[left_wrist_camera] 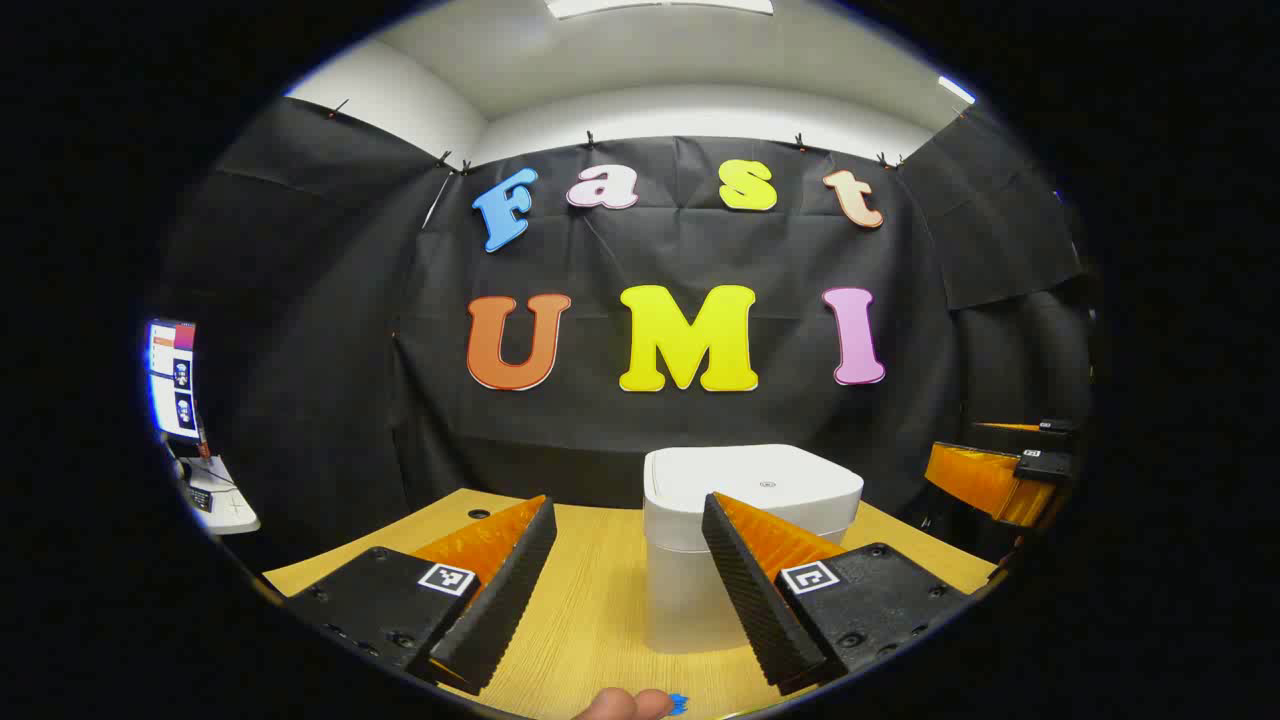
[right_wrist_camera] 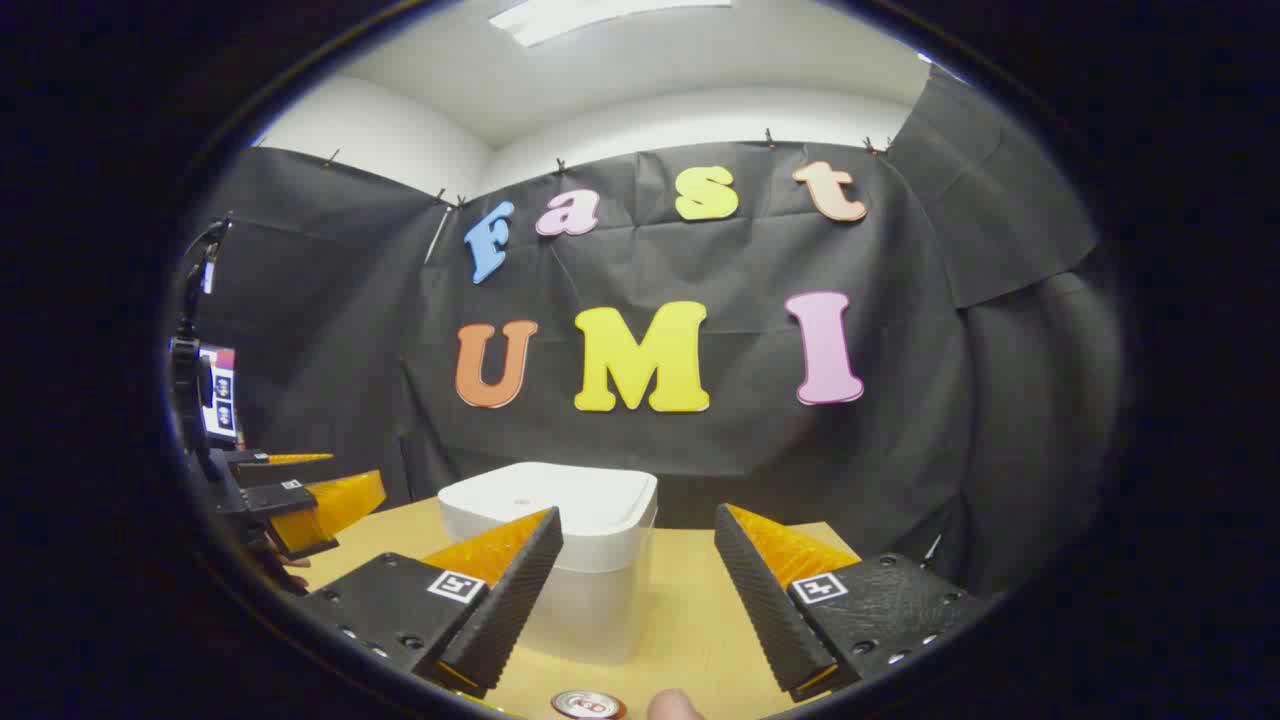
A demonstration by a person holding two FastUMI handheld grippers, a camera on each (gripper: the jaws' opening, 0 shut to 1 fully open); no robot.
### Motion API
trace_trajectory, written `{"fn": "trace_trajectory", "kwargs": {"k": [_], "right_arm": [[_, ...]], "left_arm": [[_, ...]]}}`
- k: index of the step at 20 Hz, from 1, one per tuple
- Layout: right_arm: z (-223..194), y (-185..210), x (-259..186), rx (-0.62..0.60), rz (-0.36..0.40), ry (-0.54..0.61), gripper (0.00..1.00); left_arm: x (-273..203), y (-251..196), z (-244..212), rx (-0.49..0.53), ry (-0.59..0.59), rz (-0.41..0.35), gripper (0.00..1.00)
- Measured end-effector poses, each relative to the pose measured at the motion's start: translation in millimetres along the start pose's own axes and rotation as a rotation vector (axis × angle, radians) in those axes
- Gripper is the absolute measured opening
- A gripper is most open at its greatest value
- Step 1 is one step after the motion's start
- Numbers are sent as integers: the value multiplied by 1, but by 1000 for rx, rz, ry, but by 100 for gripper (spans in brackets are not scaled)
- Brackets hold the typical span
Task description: Press the lid of the desktop garbage bin to open it, pick up the crumpled paper on the desktop and throw it into the bin, then pick up the pop can on the desktop and drop it into the bin, and finally close the garbage bin lid.
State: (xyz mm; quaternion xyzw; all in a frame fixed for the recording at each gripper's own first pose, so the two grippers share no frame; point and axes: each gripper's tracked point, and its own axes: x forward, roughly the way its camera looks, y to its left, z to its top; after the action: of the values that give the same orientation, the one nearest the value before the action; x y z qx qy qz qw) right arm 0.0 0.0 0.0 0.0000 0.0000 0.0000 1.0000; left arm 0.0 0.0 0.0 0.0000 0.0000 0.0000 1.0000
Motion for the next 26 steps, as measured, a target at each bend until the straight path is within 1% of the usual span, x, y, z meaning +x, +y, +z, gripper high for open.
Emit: {"fn": "trace_trajectory", "kwargs": {"k": [5, 9, 10, 11, 12, 18, 23, 26], "right_arm": [[-3, 7, 2, 6, 27, 10, 95], [-4, 9, 2, 0, 30, 6, 95], [-4, 9, 3, 1, 29, 6, 97], [-3, 9, 3, 4, 28, 4, 97], [-3, 8, 2, 9, 24, 2, 95], [-2, 4, 2, 15, 9, 0, 95], [-2, 6, 3, 25, 31, 11, 95], [5, 0, 4, 21, 20, -6, 95]], "left_arm": [[0, -1, -2, -4, 8, 1, 95], [0, 0, -5, -5, 8, 1, 95], [0, -1, -6, -7, 12, 0, 95], [0, -1, -7, -11, 13, -1, 95], [-1, 0, -8, -13, 16, -2, 95], [-2, 1, -12, -25, 30, -3, 95], [0, 3, -12, -8, 28, 3, 95], [3, 3, -13, -11, 29, 6, 95]]}}
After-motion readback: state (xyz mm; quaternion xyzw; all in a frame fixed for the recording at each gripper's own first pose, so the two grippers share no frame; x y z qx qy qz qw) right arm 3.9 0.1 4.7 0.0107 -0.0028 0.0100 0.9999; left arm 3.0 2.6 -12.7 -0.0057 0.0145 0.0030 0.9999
